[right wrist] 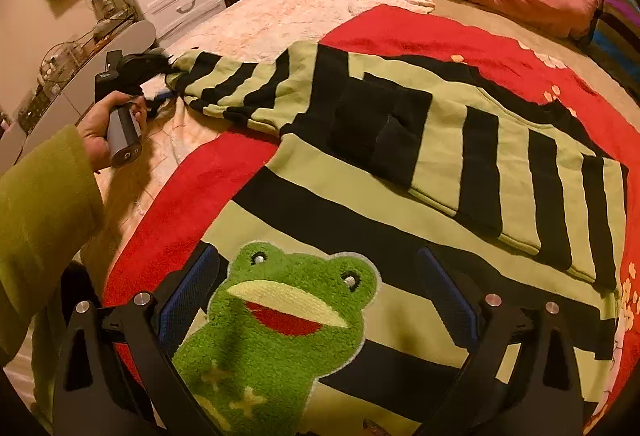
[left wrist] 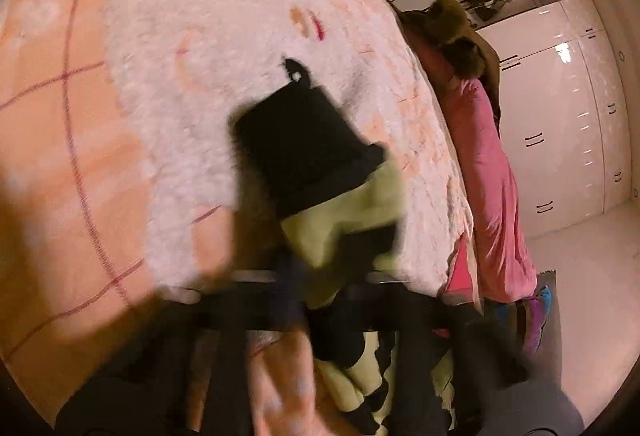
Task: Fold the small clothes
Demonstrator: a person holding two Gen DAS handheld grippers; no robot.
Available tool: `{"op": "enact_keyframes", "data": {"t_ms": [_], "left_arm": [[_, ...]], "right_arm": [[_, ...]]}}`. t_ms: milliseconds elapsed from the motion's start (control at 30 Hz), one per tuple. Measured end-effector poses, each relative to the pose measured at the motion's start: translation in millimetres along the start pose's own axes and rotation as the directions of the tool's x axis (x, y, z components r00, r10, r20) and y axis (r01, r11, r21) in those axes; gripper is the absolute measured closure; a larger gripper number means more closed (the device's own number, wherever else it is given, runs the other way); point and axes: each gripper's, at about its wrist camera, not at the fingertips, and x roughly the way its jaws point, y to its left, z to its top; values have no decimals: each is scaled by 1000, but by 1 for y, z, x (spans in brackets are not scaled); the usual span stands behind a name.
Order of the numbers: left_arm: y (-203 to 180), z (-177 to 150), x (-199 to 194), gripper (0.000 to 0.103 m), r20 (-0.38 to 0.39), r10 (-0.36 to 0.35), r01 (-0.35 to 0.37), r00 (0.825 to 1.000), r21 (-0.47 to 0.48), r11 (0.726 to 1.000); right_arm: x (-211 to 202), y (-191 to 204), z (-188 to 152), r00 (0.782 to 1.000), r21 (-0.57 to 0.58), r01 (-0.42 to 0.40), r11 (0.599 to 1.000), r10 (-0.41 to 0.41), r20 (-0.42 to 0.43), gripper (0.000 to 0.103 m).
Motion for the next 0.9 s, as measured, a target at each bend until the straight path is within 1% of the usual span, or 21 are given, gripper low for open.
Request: {"op": "enact_keyframes", "data": {"t_ms": [67,100,133,167,233,267,300,367,433,500,567,600,667,700,733,767,800,833,867,900], "left_arm": [[-19,-3,-9,100,21,-15,14,1000,51,999],[-39,-9,-20,100,37,-33,29,999,110,994],[-50,-14,-27,100,44,-43,36,998,147,989],[-71,-26,-37,100,46,-57,46,997,212,976],[-98,-46,-49,100,43,-79,63,996,291,955],[-118,-64,-57,100,27,-104,88,994,341,936],[-129,-76,-61,100,17,-115,101,993,373,922],[-155,-109,-68,100,-14,-129,122,992,452,884],[-178,-147,-67,100,-65,-130,145,989,513,846],[-196,-188,-61,100,-125,-117,167,985,570,804],[-206,-221,-51,98,-175,-105,191,979,600,777],[-211,-245,-42,95,-216,-89,206,972,616,760],[-215,-272,-28,84,-273,-74,235,959,622,747],[-217,-294,-17,71,-336,-53,264,941,623,737],[-216,-302,-7,64,-375,-41,283,926,620,732],[-218,-311,2,62,-409,-25,298,912,620,726],[-219,-326,5,59,-452,0,322,892,633,704],[-217,-334,1,59,-465,-2,339,885,642,688],[-216,-336,-4,59,-470,-18,358,883,646,674],[-213,-335,-9,59,-470,-27,365,883,648,669]], "right_arm": [[-1,-8,-1,1000,25,6,1000,-6,4,4],[-1,-11,-1,1000,36,5,999,-5,5,4],[-2,-15,-1,1000,51,6,999,-6,7,4],[-4,-21,-1,1000,68,8,998,-8,9,4],[-9,-30,-3,1000,86,18,996,-20,23,4],[-13,-37,-4,999,96,31,995,-34,34,4],[-17,-45,-4,998,108,43,993,-48,42,4],[-29,-66,-8,994,149,79,986,-89,62,4],[-37,-86,-11,990,191,107,976,-123,72,4],[-49,-113,-16,982,258,142,956,-169,84,4],[-61,-140,-22,972,329,175,928,-216,92,4],[-67,-153,-27,967,365,188,912,-236,92,4],[-74,-172,-34,962,415,198,888,-256,90,4],[-77,-181,-38,959,438,205,875,-269,87,4],[-79,-186,-41,957,453,211,866,-276,84,4],[-83,-195,-45,956,479,212,852,-283,82,4],[-84,-200,-47,955,492,209,845,-284,82,4],[-85,-204,-49,956,505,204,838,-282,82,4],[-86,-207,-50,958,517,193,834,-273,83,4],[-86,-209,-50,960,523,186,832,-268,85,4]]}}
